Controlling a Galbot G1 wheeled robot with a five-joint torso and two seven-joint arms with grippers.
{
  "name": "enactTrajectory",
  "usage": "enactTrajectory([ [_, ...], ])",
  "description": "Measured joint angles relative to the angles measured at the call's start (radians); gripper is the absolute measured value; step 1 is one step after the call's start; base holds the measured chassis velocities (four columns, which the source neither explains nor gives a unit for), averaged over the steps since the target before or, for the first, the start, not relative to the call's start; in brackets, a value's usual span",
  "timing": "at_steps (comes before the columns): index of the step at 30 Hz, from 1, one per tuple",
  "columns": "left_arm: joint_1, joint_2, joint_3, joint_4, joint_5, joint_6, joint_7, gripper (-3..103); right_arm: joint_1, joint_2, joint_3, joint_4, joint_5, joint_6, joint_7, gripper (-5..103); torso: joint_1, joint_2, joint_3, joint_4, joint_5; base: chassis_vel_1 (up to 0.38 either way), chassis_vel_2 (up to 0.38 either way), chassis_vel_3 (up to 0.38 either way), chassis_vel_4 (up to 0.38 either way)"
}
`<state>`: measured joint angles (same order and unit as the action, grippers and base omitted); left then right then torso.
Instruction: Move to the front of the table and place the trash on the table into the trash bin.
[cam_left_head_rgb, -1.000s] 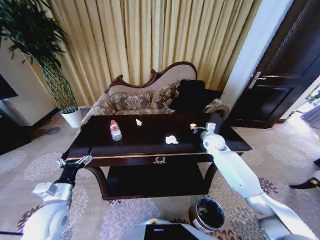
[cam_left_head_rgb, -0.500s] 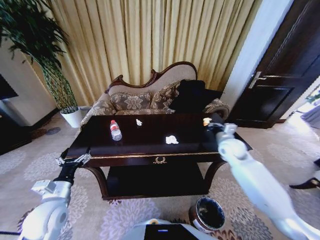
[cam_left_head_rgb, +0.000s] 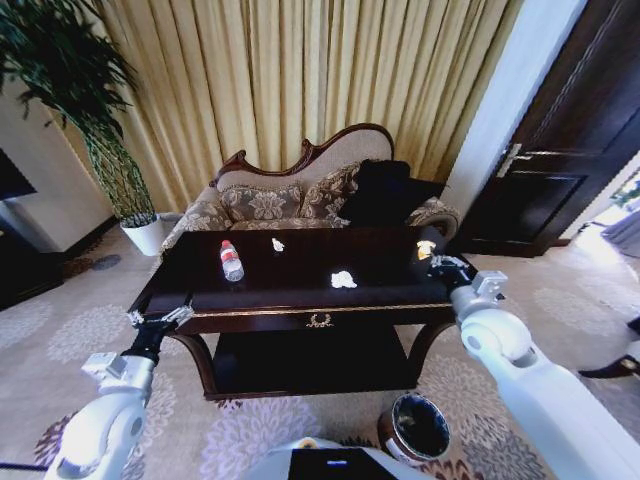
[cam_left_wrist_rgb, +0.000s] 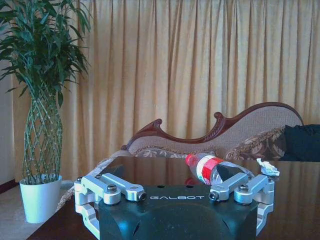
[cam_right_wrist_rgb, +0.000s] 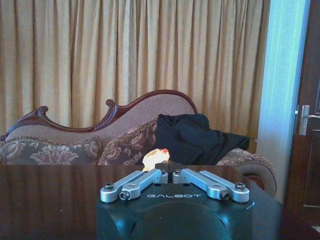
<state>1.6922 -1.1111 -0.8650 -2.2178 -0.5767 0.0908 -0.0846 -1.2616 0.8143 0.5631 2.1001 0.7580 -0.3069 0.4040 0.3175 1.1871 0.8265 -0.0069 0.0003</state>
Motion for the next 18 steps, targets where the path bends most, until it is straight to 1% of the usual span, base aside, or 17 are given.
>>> enactTrajectory([
  [4,-0.004,0.004,-0.001,0.002,-0.002,0.000,0.000,100,0.005,0.002,-0.005,-0.004,-0.001,0.000,-0.001,0,0.000,0.000,0.000,0.0001,0.0000,0.000,0.000,0.000,0.000],
  [8,-0.004,0.003,-0.001,0.001,-0.002,0.001,0.000,100,0.005,0.003,-0.006,-0.010,-0.001,0.000,-0.003,0,0.000,0.000,0.000,0.0000,-0.0001,0.089,-0.067,-0.081,0.080],
  [18,0.002,0.000,-0.006,-0.013,-0.001,0.001,0.000,100,0.006,0.003,-0.006,-0.018,-0.002,0.003,-0.001,0,0.000,0.000,0.000,0.0000,0.0001,0.141,-0.140,-0.138,0.137],
])
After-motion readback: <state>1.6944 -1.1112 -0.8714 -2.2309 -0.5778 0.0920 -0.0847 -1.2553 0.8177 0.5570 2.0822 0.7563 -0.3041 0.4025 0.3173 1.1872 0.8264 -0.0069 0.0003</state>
